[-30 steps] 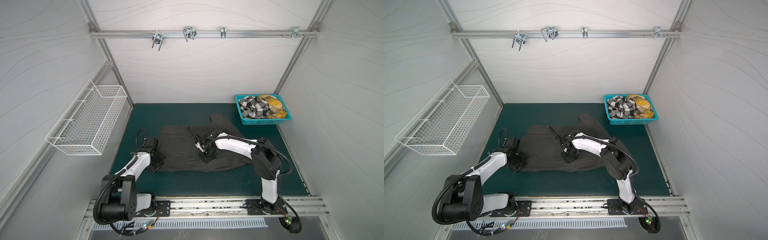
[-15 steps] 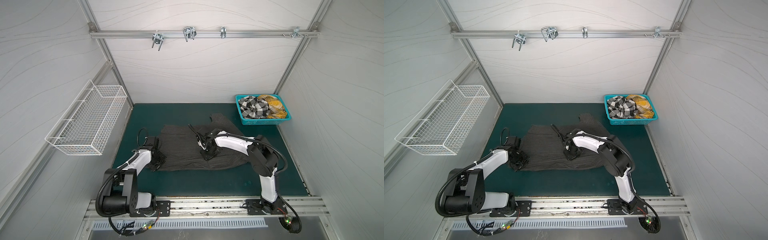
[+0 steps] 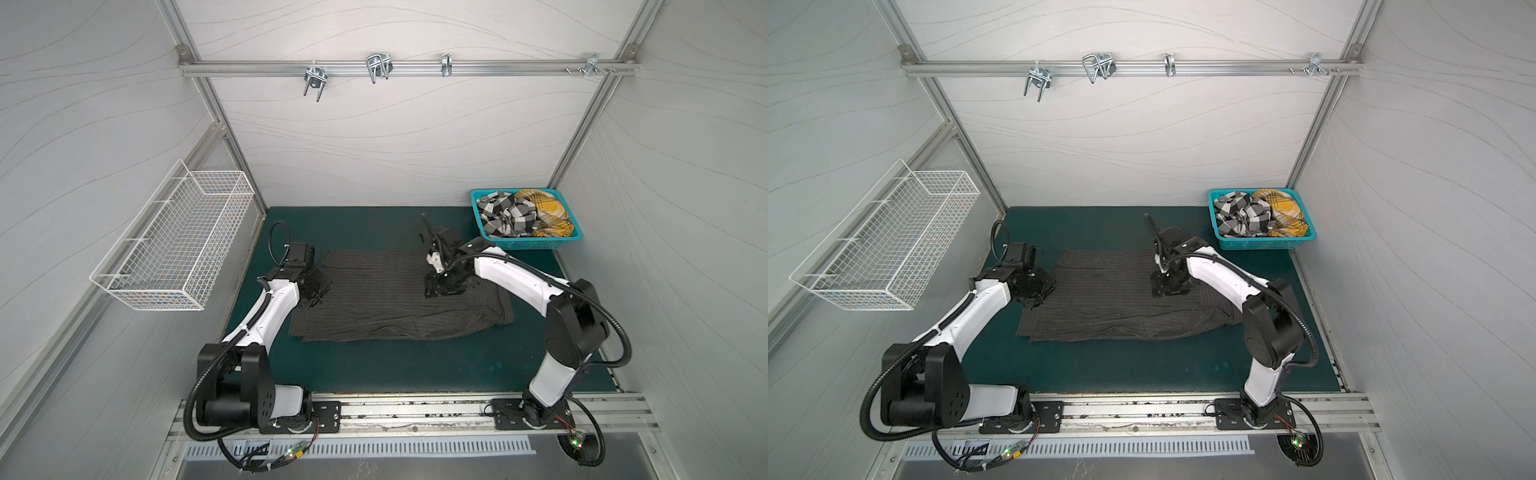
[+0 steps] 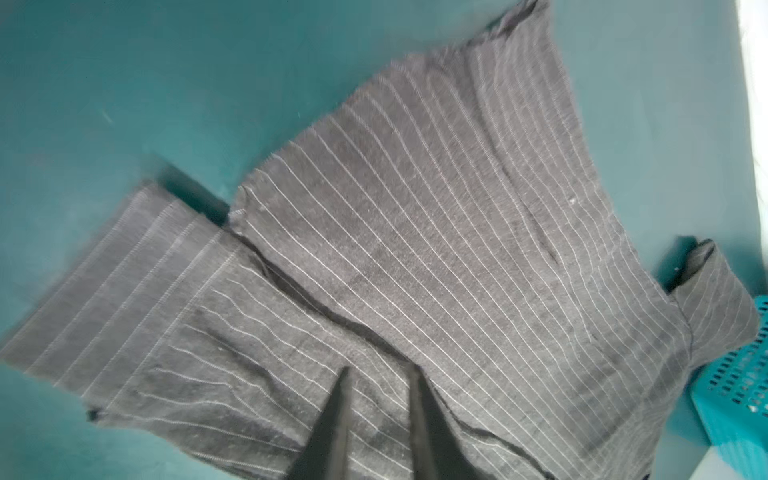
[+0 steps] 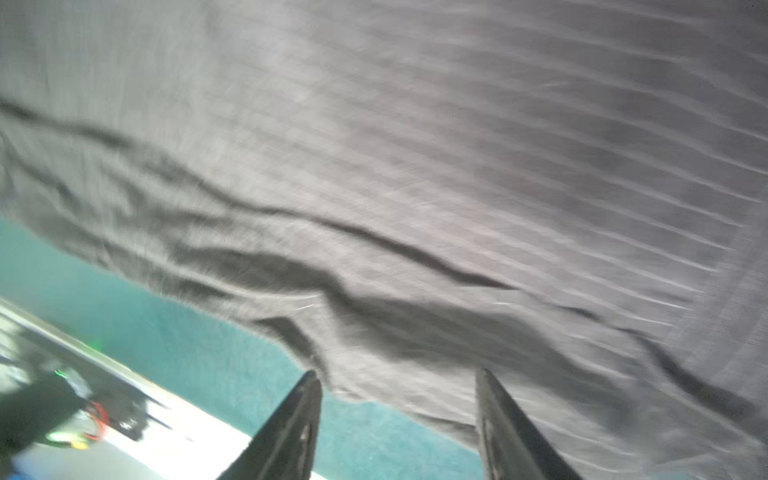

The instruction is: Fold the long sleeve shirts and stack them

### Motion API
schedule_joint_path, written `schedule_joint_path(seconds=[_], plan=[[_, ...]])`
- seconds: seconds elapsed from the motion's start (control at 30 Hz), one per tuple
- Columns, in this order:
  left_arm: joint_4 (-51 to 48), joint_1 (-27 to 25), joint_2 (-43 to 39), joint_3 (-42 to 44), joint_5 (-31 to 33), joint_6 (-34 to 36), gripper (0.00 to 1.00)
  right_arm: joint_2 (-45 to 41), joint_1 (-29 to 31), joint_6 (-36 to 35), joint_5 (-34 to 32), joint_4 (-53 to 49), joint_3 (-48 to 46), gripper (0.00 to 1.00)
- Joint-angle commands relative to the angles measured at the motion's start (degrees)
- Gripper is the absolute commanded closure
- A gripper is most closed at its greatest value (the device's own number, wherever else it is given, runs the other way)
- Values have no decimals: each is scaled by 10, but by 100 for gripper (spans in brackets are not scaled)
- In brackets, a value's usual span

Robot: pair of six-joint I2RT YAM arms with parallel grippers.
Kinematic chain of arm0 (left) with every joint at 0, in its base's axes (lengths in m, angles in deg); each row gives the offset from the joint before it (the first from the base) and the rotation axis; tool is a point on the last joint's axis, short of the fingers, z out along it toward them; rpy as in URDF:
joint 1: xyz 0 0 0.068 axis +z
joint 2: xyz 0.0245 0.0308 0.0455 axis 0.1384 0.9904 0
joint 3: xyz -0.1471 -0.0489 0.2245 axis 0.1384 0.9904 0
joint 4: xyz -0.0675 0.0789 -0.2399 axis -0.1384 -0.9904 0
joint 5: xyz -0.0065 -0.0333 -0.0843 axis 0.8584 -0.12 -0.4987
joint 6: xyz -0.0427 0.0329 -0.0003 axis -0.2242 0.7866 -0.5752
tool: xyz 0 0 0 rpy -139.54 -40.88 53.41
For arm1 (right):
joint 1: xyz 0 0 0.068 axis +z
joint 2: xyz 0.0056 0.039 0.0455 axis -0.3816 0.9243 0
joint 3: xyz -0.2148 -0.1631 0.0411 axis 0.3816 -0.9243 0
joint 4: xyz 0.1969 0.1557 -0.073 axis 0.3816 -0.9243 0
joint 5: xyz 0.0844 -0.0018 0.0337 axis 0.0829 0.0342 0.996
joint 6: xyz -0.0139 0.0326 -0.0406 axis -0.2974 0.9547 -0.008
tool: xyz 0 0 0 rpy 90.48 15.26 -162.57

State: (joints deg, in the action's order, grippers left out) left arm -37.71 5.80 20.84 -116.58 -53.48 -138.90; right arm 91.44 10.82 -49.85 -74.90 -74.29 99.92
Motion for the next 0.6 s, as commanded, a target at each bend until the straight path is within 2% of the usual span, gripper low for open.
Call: schedule_joint_path(seconds=[0.0, 0.1, 0.27, 0.4, 0.57], plan=[[30, -19, 57, 11, -30, -24, 84, 37, -42, 22, 86, 5, -37, 43], [46, -20, 97, 14, -32, -34, 91, 66, -66, 24, 86, 6, -41, 45], [31, -14, 109, 35, 5, -32, 95, 90, -63, 27, 82, 1, -63, 46], [21, 7, 83, 88, 19, -23, 97, 79, -44, 37, 97, 4, -103, 47], [2, 29, 11, 161, 18, -3, 99, 40, -5, 50, 119, 4, -143, 47]])
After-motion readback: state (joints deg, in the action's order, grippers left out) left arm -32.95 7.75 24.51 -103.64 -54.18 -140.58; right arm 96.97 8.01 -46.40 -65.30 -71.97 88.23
